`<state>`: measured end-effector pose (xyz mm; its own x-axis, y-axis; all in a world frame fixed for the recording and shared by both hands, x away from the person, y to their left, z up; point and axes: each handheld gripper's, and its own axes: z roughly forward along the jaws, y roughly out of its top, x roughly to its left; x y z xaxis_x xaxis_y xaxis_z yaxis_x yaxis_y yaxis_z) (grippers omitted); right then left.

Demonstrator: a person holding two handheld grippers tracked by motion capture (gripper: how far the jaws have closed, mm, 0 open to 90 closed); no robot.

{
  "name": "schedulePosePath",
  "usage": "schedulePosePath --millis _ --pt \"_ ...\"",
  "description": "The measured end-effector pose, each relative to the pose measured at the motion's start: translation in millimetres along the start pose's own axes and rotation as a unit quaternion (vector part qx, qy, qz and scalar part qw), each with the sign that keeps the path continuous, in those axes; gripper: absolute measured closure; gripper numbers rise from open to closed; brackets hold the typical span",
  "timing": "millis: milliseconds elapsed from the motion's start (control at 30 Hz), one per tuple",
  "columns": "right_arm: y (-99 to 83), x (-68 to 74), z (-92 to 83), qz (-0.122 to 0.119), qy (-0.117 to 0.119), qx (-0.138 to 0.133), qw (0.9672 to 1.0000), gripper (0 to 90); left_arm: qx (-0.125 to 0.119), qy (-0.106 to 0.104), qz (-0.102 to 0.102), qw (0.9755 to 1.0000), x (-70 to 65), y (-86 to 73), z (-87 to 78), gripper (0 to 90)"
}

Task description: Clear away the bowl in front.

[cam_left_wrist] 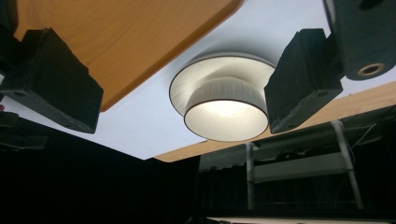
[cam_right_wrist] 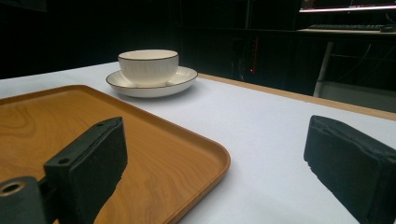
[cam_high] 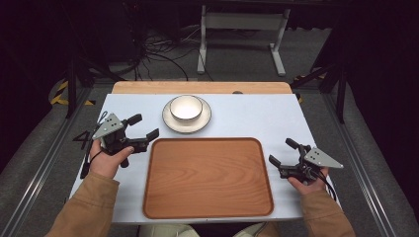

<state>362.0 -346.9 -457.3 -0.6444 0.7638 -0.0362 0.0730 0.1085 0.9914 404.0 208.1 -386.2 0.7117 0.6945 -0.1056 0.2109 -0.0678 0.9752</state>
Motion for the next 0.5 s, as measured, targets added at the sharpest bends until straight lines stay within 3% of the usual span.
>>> schedulePosePath --millis 267,500 --pt "0.0 -0.3 0.0 0.0 0.001 0.0 1.0 6.8 0.003 0.005 0.006 1.0 5.9 7.6 11.9 11.7" --pt "0.0 -0.3 0.0 0.001 0.001 0.0 1.0 6.8 0.014 0.006 -0.002 0.9999 11.8 10.7 26.2 10.5"
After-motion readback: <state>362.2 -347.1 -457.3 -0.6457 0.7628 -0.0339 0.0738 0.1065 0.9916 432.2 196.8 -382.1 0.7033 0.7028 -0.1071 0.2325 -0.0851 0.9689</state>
